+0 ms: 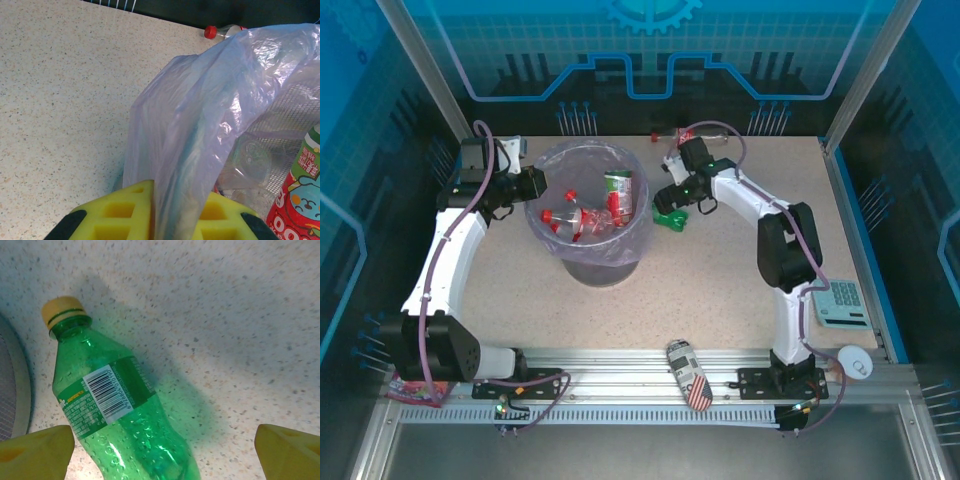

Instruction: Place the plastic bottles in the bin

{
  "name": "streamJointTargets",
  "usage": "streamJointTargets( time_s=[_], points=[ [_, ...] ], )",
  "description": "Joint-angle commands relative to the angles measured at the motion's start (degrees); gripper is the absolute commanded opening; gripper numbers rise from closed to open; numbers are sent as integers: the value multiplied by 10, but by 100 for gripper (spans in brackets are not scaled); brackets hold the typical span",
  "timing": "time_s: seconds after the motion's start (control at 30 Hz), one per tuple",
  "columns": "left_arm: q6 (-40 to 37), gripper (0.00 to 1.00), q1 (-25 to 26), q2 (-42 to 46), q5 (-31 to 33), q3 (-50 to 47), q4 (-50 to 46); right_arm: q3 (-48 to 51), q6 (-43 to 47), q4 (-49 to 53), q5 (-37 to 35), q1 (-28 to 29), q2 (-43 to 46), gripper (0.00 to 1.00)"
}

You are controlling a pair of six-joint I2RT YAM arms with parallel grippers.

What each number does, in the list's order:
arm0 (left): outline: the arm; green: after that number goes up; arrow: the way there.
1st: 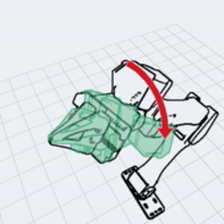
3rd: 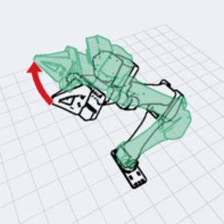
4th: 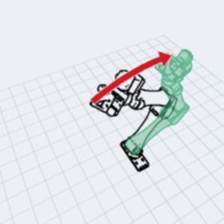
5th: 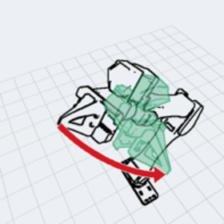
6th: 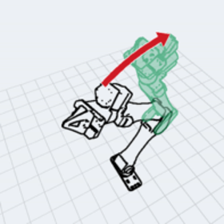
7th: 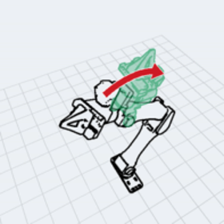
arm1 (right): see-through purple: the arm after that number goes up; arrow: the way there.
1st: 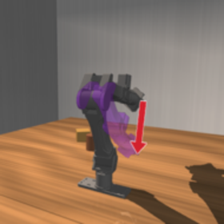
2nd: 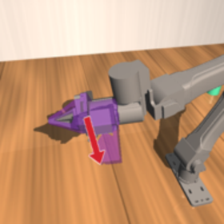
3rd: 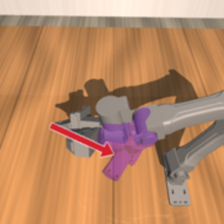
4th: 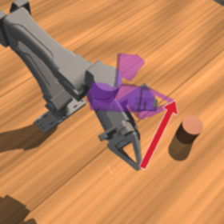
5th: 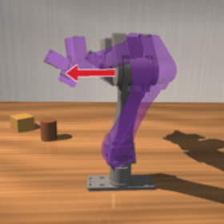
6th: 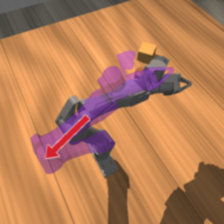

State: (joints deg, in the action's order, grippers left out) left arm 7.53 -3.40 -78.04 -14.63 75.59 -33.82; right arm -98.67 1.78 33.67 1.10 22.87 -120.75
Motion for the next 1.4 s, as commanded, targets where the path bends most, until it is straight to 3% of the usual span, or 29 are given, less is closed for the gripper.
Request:
streamJointTargets(
  time_s=[0.0, 0.13, 0.3, 0.57, 0.97, 1.37],
  points=[
    [-20, 0, 12, -23, -3, -23, -48, -31, 10, 28, 13, 16, -28, 94],
    [-20, 0, 11, -24, -3, -23, -47, -59, -3, 45, 25, 22, -69, 95],
    [-21, 0, 12, -24, -3, -23, -47, -91, -6, 71, -11, 36, -114, 94],
    [-22, 0, 12, -24, -3, -23, -48, -74, -26, 50, -11, 38, -122, 86],
    [-22, 0, 12, -22, -3, -23, -48, -17, -54, -5, -9, 34, -75, 69],
    [-19, 0, 12, -20, -6, -23, -47, 38, -74, -40, 6, 17, 18, 62]
  ],
)
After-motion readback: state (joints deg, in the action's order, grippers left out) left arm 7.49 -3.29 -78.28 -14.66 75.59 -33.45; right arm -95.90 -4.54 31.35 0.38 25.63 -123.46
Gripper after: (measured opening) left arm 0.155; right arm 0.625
